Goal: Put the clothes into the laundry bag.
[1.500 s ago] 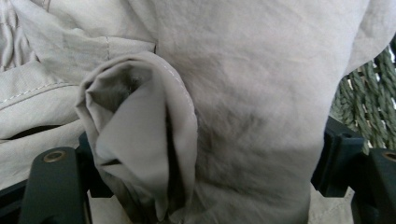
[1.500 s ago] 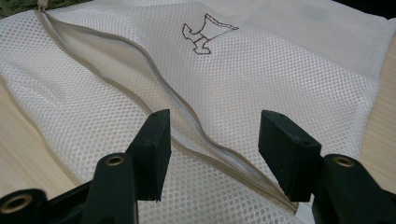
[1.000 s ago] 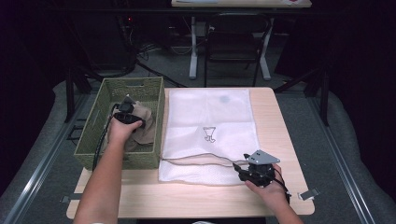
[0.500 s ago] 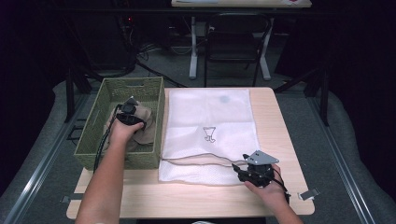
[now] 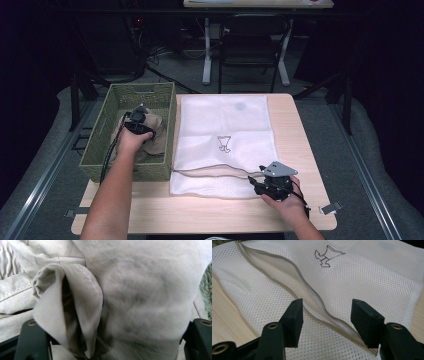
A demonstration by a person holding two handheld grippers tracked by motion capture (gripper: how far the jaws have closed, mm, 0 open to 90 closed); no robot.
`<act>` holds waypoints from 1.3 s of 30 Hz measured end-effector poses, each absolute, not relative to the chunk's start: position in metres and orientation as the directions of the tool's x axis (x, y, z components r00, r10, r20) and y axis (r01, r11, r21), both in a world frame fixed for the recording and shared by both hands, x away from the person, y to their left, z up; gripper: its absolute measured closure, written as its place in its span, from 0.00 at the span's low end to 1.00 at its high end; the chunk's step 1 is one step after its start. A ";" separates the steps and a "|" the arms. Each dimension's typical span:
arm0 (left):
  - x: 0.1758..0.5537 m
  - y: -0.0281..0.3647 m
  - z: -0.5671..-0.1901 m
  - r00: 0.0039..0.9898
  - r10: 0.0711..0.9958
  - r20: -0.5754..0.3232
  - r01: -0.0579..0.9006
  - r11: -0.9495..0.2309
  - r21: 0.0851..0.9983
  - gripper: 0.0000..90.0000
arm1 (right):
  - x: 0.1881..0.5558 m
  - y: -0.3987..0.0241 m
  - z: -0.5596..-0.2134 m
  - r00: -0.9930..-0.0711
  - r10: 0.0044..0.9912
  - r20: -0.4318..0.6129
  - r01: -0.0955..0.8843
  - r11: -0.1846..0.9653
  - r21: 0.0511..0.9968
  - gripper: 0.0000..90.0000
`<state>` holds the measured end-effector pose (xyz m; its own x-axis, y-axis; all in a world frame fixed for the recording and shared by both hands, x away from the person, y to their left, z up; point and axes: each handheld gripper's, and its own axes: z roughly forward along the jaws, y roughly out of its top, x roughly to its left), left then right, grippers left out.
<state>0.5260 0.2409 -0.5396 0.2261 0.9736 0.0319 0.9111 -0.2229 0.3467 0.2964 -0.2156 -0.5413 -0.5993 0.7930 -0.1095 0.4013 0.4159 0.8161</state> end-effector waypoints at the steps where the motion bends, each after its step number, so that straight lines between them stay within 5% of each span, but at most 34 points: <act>1: 0.526 0.241 -0.540 0.226 0.974 0.032 0.911 -0.223 0.347 0.28 | 0.296 -0.215 -0.541 -0.601 0.792 -0.110 0.400 0.416 0.817 0.48; 39: 0.523 0.243 -0.534 0.236 0.971 0.026 0.906 -0.230 0.356 0.61 | 0.296 -0.214 -0.542 -0.606 0.788 -0.110 0.400 0.421 0.814 0.48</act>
